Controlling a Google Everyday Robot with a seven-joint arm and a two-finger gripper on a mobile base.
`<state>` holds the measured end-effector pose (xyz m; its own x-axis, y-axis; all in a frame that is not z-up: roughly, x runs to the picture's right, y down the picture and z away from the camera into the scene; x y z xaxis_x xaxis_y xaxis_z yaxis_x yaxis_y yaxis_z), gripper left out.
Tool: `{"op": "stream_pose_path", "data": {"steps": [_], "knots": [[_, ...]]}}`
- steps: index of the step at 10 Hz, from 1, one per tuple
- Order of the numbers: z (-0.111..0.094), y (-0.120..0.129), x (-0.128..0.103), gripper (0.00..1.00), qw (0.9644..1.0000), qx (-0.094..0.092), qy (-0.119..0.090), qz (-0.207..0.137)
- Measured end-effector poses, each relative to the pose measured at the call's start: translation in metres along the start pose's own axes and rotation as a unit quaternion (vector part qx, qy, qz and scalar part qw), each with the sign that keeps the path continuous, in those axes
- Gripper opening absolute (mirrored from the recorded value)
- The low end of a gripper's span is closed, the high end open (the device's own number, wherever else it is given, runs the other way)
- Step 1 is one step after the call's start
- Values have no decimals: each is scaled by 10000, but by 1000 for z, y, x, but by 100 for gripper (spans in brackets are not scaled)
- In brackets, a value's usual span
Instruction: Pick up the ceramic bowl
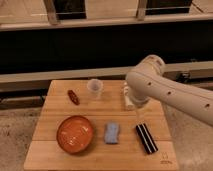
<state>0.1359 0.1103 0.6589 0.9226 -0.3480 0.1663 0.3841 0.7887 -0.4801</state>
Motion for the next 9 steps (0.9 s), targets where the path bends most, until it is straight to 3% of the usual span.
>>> {"op": "stream_pose_path", "data": {"steps": [4,6,9], "knots": [[2,-3,-9,80,9984,23,0,-563],[3,-10,-24,80,9963,42,-20,-853],[4,-10,-28,80,9915,39,-8,-1303]]}}
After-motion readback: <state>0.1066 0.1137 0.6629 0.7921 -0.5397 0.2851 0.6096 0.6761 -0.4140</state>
